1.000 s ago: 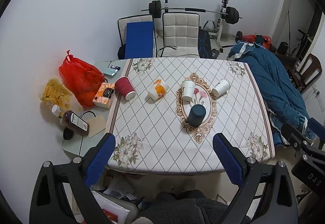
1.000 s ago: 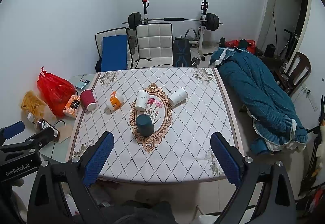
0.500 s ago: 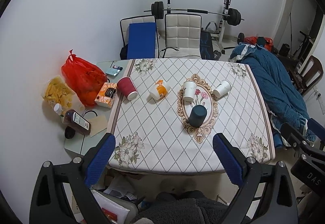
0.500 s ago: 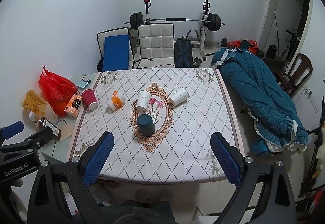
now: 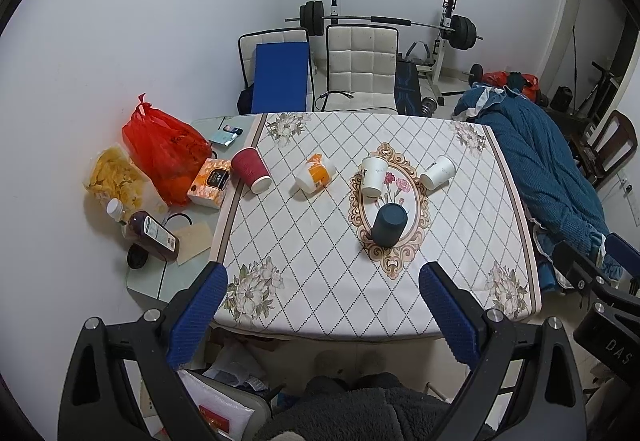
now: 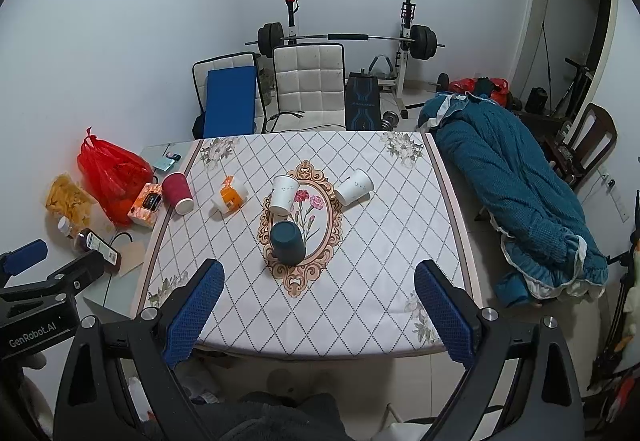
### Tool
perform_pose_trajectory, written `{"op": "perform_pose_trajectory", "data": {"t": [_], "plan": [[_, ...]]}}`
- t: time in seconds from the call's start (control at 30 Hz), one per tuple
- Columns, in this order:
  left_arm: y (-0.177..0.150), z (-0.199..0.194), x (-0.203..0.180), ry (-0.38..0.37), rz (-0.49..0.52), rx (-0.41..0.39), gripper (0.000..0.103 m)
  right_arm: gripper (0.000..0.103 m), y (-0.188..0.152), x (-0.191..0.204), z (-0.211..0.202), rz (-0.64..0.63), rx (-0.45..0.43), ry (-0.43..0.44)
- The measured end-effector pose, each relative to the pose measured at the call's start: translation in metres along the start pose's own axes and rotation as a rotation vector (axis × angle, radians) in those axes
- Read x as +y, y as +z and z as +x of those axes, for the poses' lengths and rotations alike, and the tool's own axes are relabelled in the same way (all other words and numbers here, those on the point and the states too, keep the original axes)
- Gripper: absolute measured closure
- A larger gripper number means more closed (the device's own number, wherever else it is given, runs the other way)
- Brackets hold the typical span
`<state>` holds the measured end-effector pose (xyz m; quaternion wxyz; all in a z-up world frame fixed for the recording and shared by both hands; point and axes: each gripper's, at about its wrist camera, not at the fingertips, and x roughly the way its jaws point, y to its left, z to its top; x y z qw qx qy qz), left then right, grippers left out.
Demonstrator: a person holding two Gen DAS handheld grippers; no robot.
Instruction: Flip cup upside down
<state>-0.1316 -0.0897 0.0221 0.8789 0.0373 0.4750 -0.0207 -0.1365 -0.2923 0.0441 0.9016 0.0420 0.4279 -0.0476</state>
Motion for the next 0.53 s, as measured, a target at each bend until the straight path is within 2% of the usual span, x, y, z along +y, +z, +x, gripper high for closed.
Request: {"op": "perform_pose_trajectory", "data": {"t": [0.53], "plan": [[-0.0074,-0.0026,-0.0082,-0.004,0.003,-0.005,0.005,0.005,-0.0046,0.0000,-0.0007,0.000,0.000,0.002]]}}
